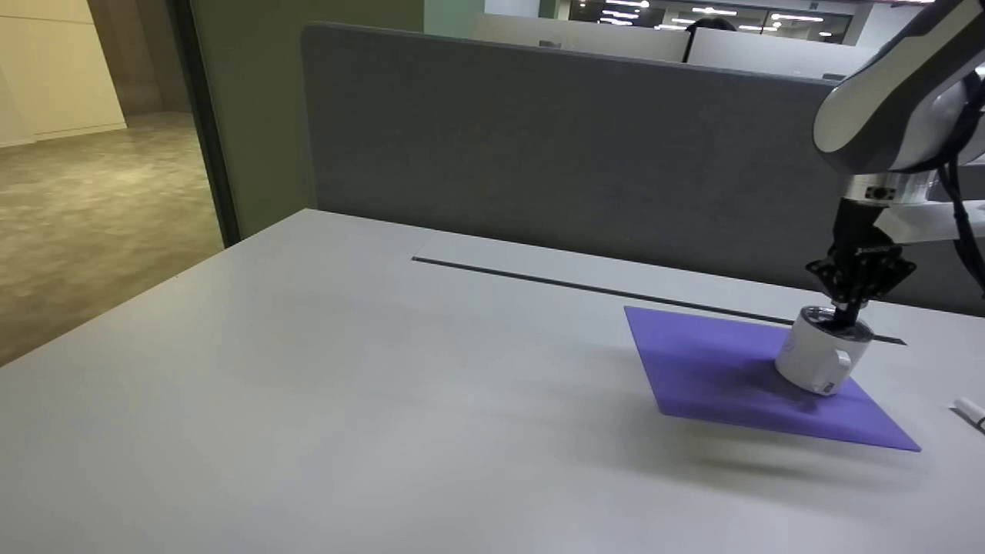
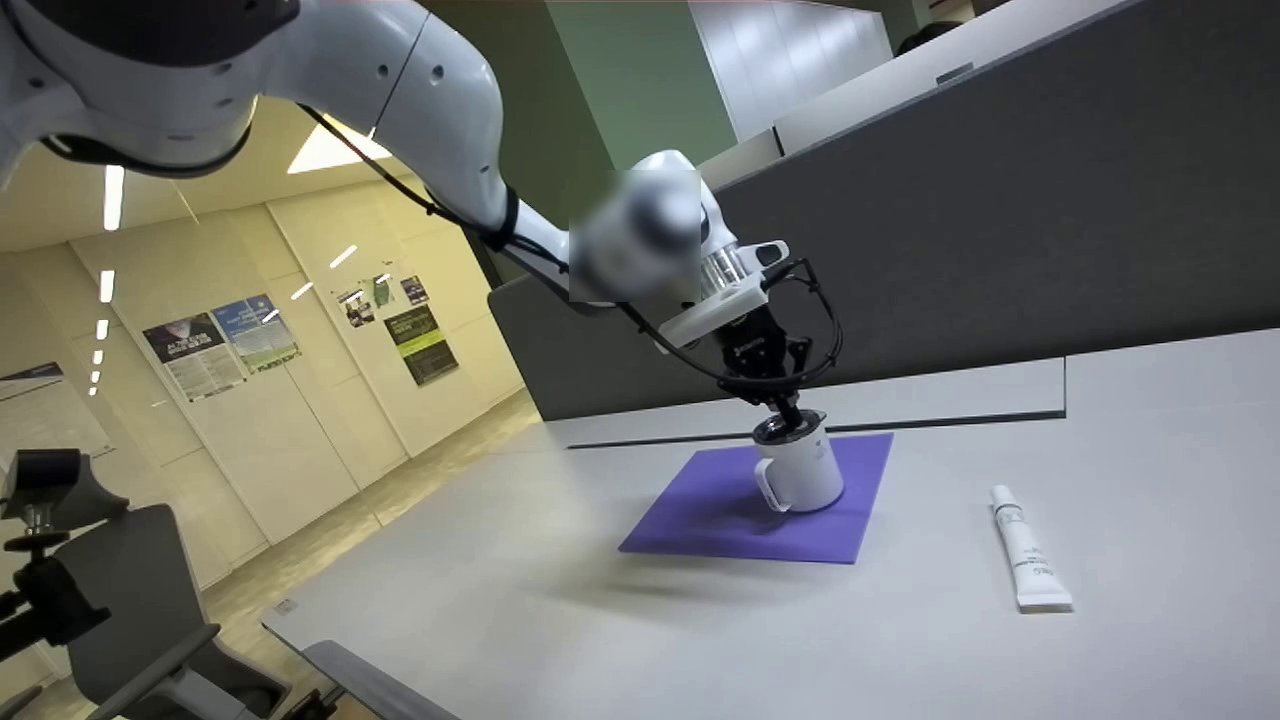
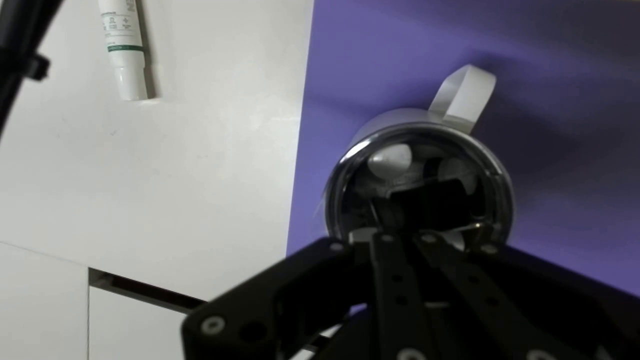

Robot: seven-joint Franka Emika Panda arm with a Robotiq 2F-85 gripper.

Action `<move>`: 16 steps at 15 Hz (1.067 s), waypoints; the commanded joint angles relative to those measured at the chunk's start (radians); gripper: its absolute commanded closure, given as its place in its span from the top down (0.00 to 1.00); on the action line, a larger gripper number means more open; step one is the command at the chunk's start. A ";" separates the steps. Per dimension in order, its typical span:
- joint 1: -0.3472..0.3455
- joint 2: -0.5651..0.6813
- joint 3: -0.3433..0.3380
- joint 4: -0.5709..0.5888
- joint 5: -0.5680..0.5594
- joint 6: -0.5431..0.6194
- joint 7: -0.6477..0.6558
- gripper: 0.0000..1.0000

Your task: Close the lid of the cup

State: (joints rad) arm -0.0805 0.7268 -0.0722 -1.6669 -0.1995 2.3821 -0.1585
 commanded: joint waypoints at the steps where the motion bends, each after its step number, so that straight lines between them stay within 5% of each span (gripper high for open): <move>1: 0.012 -0.004 -0.006 -0.018 -0.007 0.025 0.016 0.00; 16: -0.006 -0.007 0.032 -0.033 0.027 0.004 -0.041 0.00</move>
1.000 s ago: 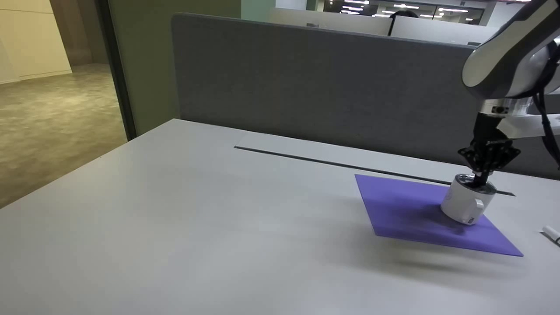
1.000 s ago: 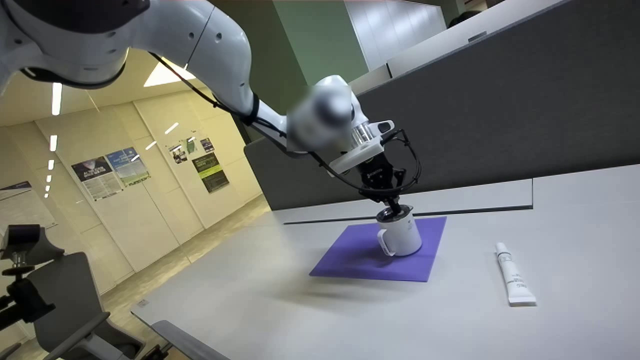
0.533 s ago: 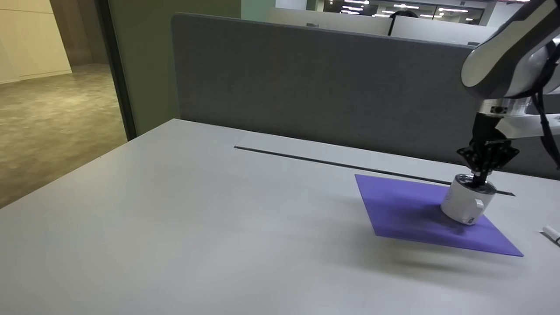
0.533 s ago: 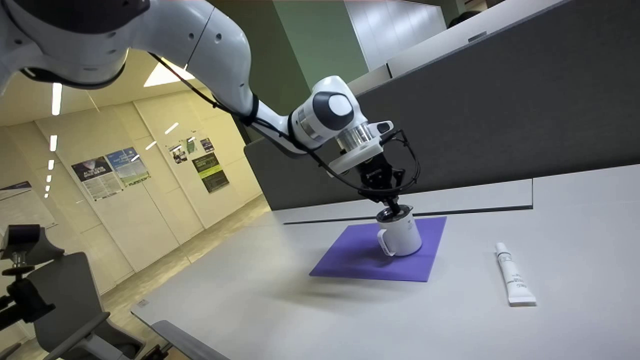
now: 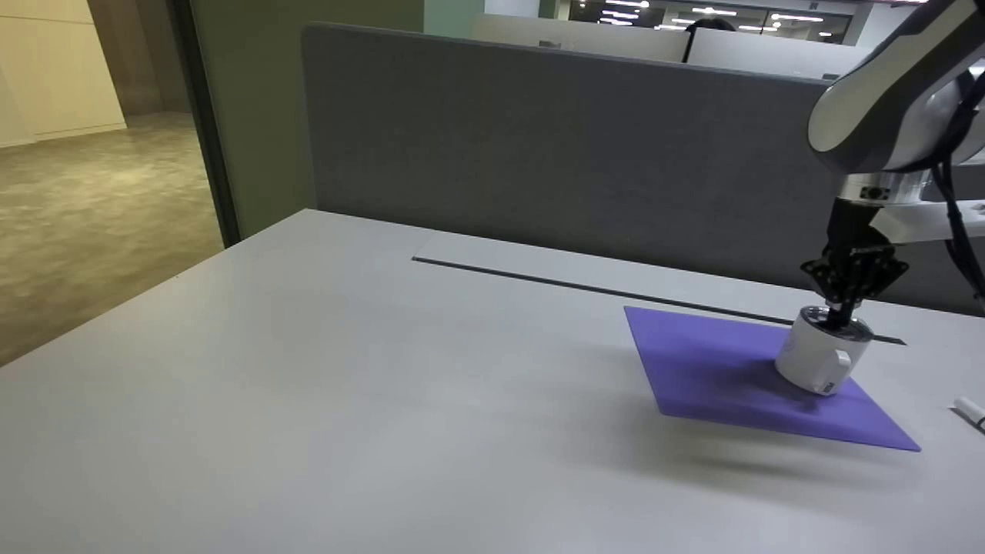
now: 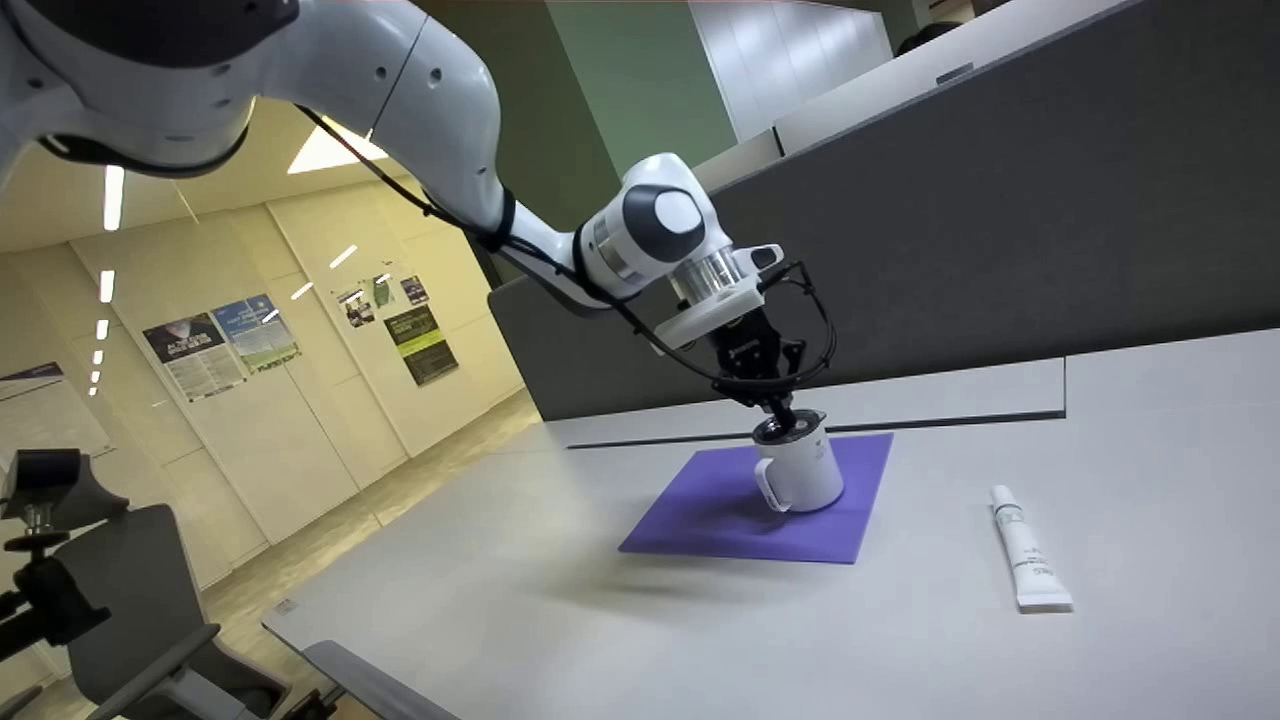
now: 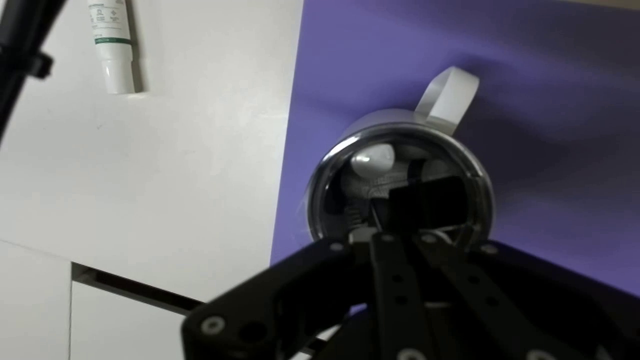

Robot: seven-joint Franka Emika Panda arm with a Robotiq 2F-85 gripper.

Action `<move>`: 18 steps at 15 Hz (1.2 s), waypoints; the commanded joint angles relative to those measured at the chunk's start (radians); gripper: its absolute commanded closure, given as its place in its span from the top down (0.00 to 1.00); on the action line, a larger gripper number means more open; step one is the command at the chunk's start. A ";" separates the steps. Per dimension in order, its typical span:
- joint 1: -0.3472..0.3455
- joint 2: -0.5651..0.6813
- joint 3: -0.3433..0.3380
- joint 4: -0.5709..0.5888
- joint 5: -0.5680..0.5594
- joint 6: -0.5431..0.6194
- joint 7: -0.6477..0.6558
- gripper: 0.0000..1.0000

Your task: Close the lid of the cup

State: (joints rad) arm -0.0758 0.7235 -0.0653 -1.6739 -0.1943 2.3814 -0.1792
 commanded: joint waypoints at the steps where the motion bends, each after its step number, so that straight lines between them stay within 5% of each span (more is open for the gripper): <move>1: -0.011 -0.005 0.028 -0.028 0.023 0.005 -0.024 0.00; 10: -0.022 -0.053 0.016 -0.019 0.029 -0.048 -0.042 0.00; 16: -0.063 -0.166 0.032 -0.004 0.074 -0.202 -0.119 0.00; 17: -0.068 -0.182 0.035 -0.002 0.084 -0.227 -0.135 0.25; 18: -0.069 -0.194 0.033 0.001 0.088 -0.248 -0.140 0.26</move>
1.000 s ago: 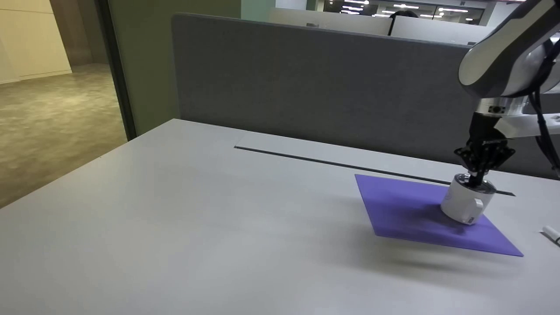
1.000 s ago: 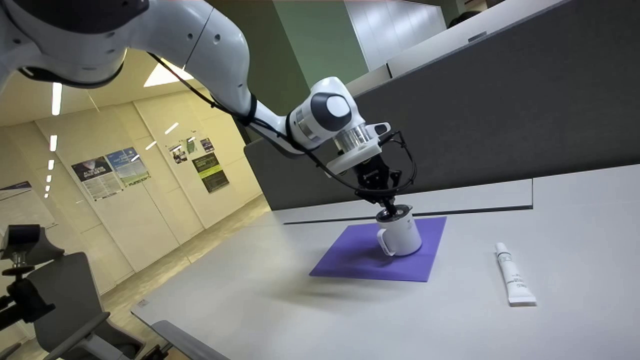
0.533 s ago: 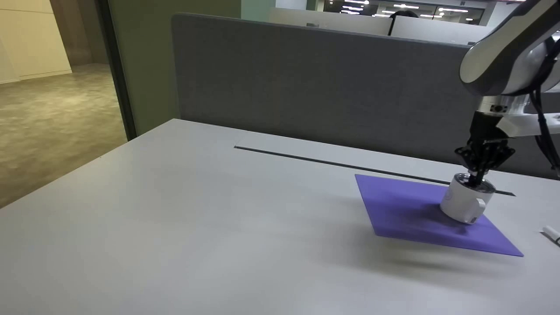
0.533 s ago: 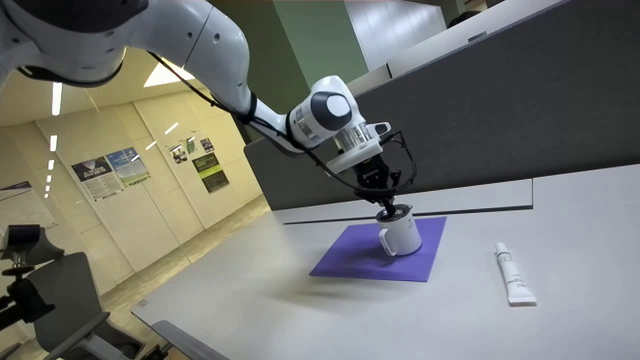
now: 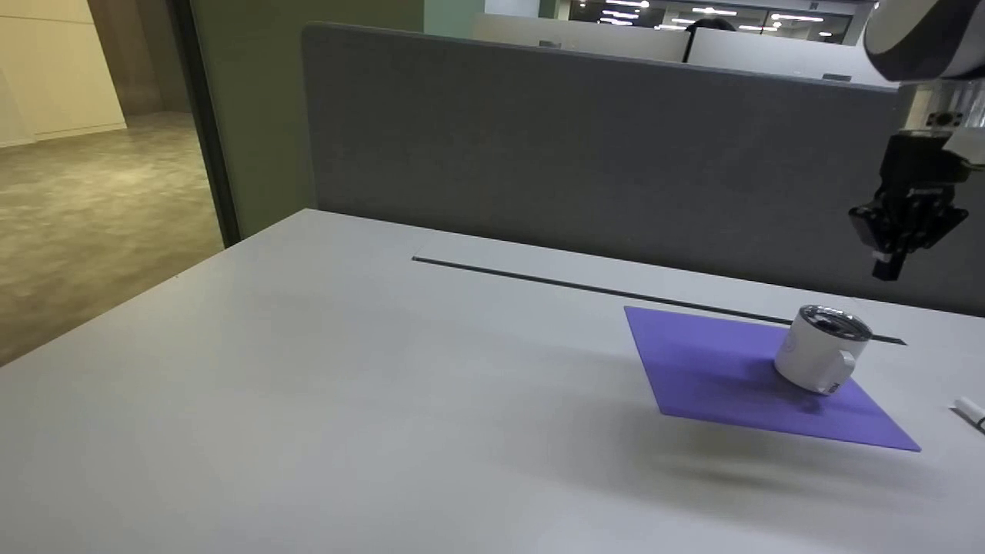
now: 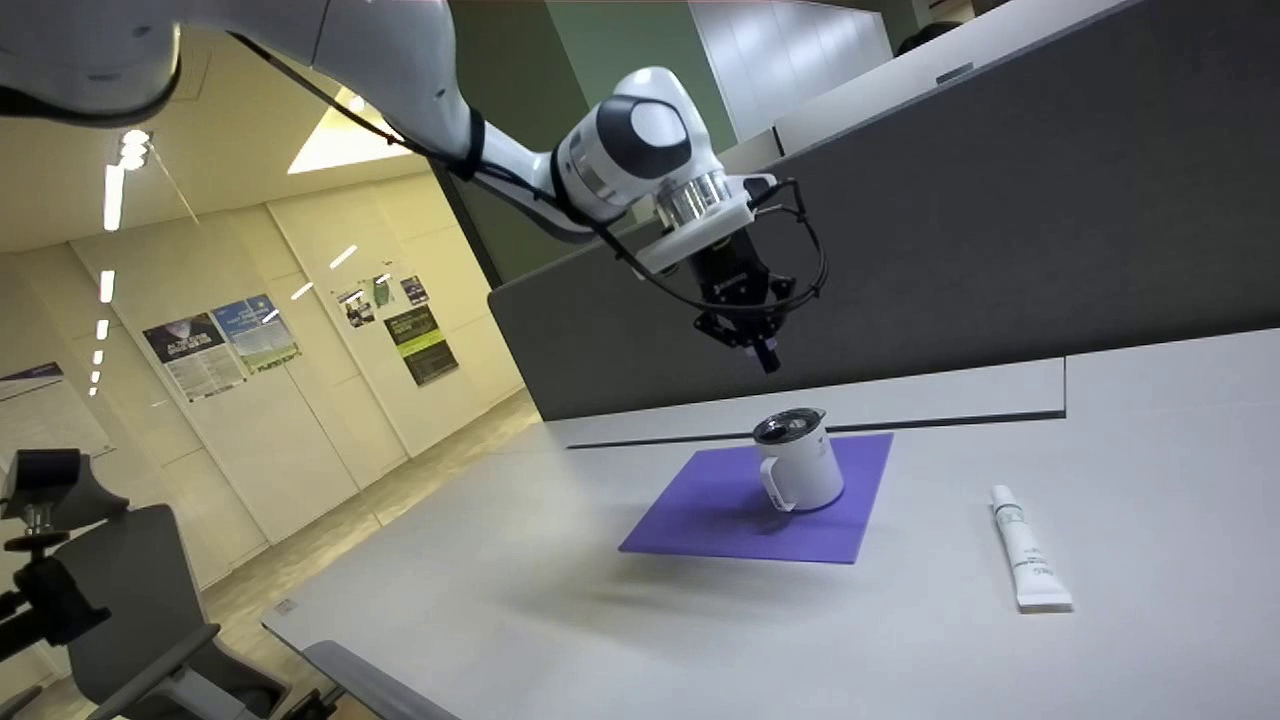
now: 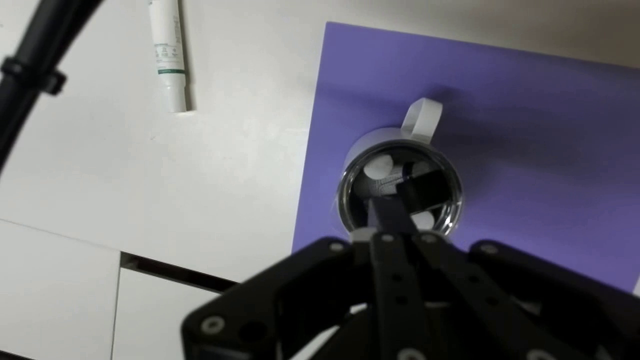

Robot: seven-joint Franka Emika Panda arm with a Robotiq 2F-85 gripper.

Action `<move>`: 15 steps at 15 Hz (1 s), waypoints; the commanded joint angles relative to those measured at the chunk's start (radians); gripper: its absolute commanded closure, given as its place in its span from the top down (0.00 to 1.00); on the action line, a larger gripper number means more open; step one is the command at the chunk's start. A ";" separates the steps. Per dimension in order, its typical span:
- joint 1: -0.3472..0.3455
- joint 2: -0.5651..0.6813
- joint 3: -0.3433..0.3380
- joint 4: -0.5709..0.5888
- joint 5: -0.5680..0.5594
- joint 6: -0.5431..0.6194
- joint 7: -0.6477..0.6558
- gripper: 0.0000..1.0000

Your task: Close the lid of the cup

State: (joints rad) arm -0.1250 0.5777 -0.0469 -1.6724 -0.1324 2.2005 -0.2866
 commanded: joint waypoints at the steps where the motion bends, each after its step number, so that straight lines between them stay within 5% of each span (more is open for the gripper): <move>1: -0.021 -0.060 0.014 -0.001 0.031 -0.080 -0.038 0.33; 11: -0.016 -0.105 0.001 -0.011 0.029 -0.099 -0.022 0.99; 15: -0.012 -0.086 0.000 0.003 0.018 -0.102 -0.027 1.00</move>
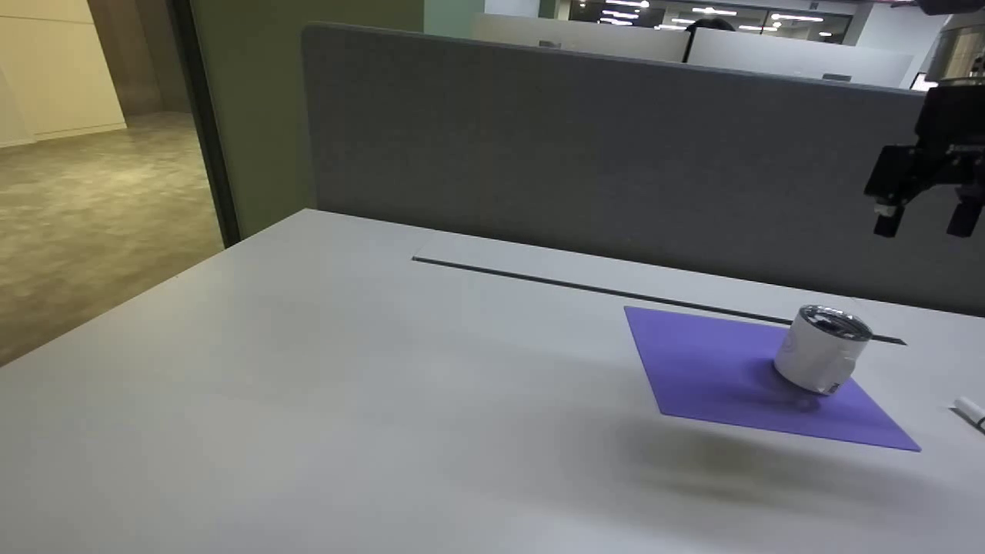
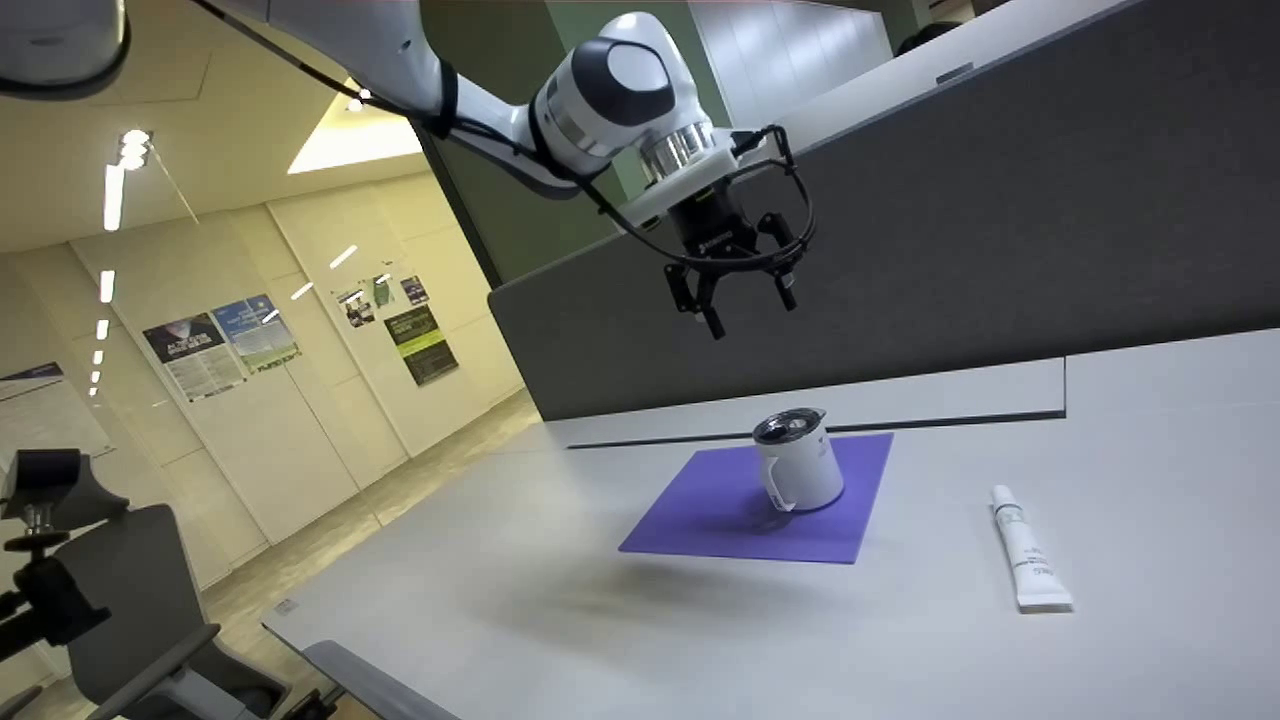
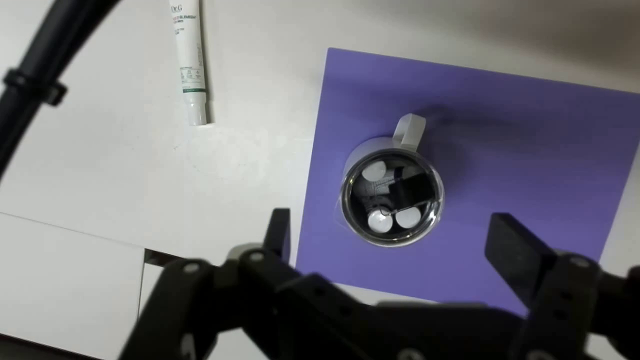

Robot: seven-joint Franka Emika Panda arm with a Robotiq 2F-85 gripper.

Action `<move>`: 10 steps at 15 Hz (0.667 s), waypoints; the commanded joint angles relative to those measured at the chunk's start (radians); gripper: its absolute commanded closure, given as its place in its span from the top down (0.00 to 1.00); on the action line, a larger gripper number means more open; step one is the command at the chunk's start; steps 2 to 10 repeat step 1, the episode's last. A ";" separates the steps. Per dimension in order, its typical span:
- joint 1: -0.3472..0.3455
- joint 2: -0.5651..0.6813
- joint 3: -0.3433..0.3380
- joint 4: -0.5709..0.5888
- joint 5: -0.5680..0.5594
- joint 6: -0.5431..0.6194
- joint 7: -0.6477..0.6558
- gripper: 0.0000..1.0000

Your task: Close the lid of the cup

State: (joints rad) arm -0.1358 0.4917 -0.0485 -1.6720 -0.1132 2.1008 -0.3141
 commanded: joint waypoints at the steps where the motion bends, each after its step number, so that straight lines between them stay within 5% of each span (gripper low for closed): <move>1: -0.002 -0.002 0.002 0.002 -0.001 -0.008 0.000 1.00; 10: -0.002 -0.002 0.002 0.002 -0.001 -0.008 0.000 1.00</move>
